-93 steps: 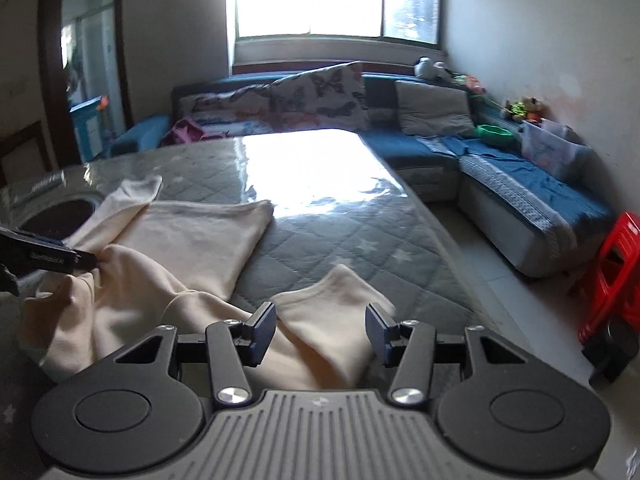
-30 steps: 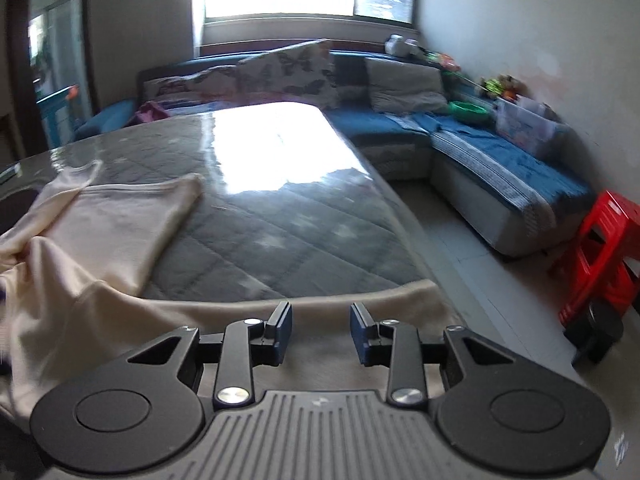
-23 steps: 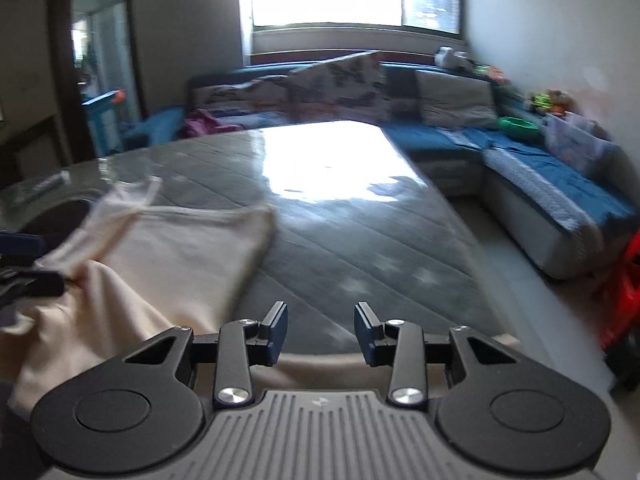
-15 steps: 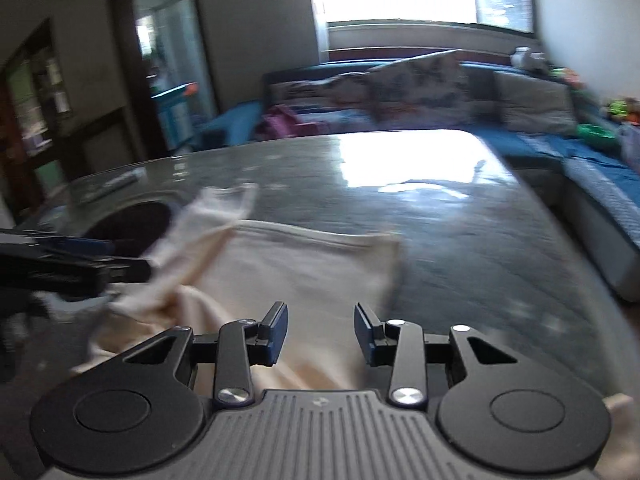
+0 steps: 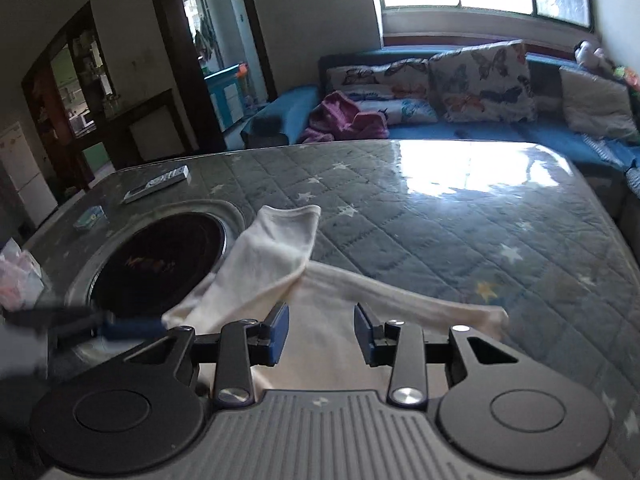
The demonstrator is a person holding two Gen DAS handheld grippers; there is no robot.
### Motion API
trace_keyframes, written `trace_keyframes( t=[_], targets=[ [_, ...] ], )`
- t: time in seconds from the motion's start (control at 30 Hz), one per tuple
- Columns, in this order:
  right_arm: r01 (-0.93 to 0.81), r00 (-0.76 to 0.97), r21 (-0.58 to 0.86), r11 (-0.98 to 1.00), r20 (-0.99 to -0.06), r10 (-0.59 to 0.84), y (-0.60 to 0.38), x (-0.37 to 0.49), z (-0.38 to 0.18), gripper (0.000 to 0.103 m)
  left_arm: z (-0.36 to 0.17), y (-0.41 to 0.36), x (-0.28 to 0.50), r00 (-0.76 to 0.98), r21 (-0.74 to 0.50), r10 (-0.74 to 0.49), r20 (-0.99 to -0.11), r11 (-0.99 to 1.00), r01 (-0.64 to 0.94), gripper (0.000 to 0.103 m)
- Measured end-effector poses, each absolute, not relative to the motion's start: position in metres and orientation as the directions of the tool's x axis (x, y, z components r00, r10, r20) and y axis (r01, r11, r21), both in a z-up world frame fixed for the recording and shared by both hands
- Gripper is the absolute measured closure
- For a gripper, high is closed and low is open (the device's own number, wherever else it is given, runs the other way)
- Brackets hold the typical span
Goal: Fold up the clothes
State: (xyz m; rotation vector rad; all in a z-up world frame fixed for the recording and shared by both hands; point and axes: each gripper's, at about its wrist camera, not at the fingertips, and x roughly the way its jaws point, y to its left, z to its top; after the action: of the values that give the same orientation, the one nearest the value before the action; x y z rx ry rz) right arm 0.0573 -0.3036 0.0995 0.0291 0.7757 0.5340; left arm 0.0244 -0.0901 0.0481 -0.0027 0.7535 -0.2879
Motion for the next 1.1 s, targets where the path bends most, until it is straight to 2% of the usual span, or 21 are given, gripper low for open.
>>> trace_keyframes(
  t=[0.23,0.67,0.77,0.83,0.93,1.1],
  targets=[
    [-0.480,0.519,0.257,0.839,-0.688,0.507,-0.263,0.122,0.090,0.067,0.047,-0.088,0.015,0.682,-0.144,-0.272,-0.679,0.960,0.240,0.042],
    [-0.469,0.504,0.197,0.861,-0.741,0.444,-0.203,0.202,0.046,0.068,0.040,-0.085,0.015,0.647,-0.207,-0.309,-0.697,0.951,0.230,0.044],
    [-0.471,0.516,0.172,0.865,-0.742,0.429,-0.196,0.205,0.042,0.073,0.038,-0.083,0.016,0.639,-0.221,-0.317,-0.701,0.948,0.229,0.054],
    [-0.473,0.525,0.153,0.868,-0.742,0.417,-0.193,0.204,0.042,0.089,0.037,-0.082,0.016,0.631,-0.237,-0.329,-0.702,0.944,0.228,0.060],
    [-0.477,0.526,0.156,0.865,-0.738,0.423,-0.193,0.203,0.044,0.098,0.037,-0.081,0.014,0.631,-0.250,-0.341,-0.697,0.940,0.231,0.069],
    [-0.466,0.551,0.195,0.863,-0.700,0.455,-0.203,0.199,0.057,0.099,0.044,-0.078,0.007,0.642,-0.260,-0.353,-0.680,0.936,0.238,0.088]
  ],
)
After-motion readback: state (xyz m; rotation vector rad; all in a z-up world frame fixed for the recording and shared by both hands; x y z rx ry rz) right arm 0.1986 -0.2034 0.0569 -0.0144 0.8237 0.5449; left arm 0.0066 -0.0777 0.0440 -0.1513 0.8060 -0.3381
